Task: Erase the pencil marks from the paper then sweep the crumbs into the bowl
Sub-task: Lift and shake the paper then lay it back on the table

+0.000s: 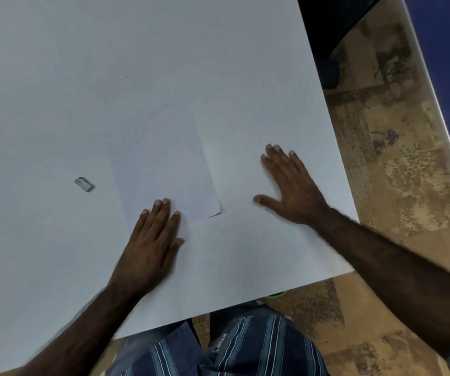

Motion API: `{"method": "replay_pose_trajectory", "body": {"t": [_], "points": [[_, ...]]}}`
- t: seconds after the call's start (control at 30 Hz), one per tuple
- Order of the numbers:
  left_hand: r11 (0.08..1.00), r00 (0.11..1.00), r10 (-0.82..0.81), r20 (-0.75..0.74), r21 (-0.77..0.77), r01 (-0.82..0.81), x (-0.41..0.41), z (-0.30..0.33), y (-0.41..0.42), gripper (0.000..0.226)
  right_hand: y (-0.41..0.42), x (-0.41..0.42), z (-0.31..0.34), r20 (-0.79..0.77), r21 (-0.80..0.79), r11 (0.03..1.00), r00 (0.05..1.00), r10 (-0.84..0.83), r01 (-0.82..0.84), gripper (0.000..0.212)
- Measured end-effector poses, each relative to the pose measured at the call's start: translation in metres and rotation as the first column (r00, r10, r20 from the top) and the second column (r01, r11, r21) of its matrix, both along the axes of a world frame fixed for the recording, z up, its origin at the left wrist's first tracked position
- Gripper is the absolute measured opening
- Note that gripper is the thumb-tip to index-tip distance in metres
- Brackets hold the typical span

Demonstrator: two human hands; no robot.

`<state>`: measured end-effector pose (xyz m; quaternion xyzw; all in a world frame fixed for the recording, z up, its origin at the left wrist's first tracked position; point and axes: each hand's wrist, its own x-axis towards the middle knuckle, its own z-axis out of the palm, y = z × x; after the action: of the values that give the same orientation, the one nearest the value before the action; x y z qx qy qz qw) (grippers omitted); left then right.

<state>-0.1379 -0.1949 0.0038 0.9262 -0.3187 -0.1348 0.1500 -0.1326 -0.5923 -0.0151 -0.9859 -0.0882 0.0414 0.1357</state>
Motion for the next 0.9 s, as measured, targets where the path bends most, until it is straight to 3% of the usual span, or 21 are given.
{"method": "replay_pose_trajectory", "body": {"t": [0.1, 0.2, 0.47, 0.53, 0.63, 0.73, 0.83, 0.9], "points": [[0.999, 0.999, -0.022, 0.032, -0.030, 0.023, -0.007, -0.003, 0.002, 0.061, 0.003, 0.027, 0.003, 0.088, 0.092, 0.986, 0.985, -0.146, 0.138, 0.085], [0.998, 0.997, -0.059, 0.041, -0.027, 0.061, -0.012, -0.007, 0.004, 0.064, 0.010, 0.056, 0.002, 0.034, 0.037, 0.973, 0.973, -0.230, 0.229, 0.092], [0.996, 0.998, -0.049, 0.041, -0.075, 0.052, -0.011, -0.011, 0.018, 0.056, 0.006, 0.014, -0.007, 0.001, -0.096, 0.994, 0.998, 0.058, -0.057, 0.112], [0.996, 0.999, -0.028, 0.044, -0.083, 0.032, -0.009, -0.009, 0.019, 0.055, 0.005, -0.003, -0.003, 0.010, -0.065, 0.996, 0.998, 0.066, -0.065, 0.106], [0.996, 0.999, -0.003, 0.038, -0.092, 0.007, -0.012, -0.003, 0.017, 0.056, 0.020, -0.034, 0.003, 0.105, 0.113, 0.990, 0.992, 0.072, -0.084, 0.085], [0.993, 1.000, -0.008, 0.029, -0.118, 0.012, -0.019, 0.000, 0.010, 0.058, 0.060, -0.082, 0.003, 0.092, 0.231, 0.921, 0.949, 0.300, -0.314, 0.070], [0.982, 0.996, -0.062, 0.060, -0.173, 0.071, -0.034, -0.004, -0.003, 0.059, 0.087, -0.124, -0.003, 0.014, 0.182, 0.799, 0.814, 0.580, -0.573, 0.064], [0.967, 0.984, -0.148, 0.099, -0.196, 0.165, -0.046, -0.010, -0.012, 0.060, 0.086, -0.132, -0.009, 0.011, 0.119, 0.749, 0.755, 0.656, -0.652, 0.063]]}}
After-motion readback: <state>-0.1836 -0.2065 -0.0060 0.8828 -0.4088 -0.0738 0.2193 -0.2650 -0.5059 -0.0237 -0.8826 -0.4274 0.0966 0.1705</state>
